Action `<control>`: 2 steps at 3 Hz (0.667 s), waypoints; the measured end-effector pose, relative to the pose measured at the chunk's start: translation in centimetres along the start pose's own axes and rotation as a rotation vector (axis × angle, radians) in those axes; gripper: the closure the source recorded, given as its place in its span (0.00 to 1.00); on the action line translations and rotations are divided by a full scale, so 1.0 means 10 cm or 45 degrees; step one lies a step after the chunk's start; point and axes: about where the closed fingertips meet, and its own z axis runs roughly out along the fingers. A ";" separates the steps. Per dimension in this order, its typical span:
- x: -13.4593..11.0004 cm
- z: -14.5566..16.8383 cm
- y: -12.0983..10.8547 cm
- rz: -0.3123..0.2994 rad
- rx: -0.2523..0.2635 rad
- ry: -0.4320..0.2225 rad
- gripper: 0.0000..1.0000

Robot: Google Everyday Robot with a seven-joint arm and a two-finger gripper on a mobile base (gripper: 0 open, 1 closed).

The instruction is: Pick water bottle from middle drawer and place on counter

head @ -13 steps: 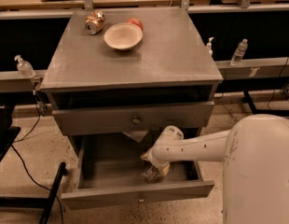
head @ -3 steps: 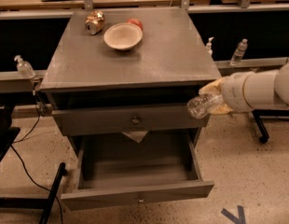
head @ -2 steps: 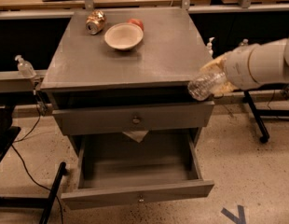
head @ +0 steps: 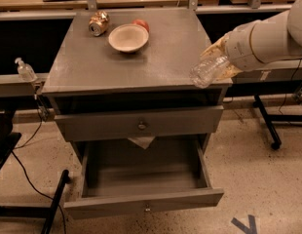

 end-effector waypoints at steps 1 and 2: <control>-0.01 0.10 -0.09 -0.012 0.007 -0.013 1.00; 0.11 0.56 -0.38 -0.025 0.047 -0.048 1.00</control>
Offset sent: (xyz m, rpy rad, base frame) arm 0.1118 0.0652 -0.0049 0.0447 -0.0284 0.0764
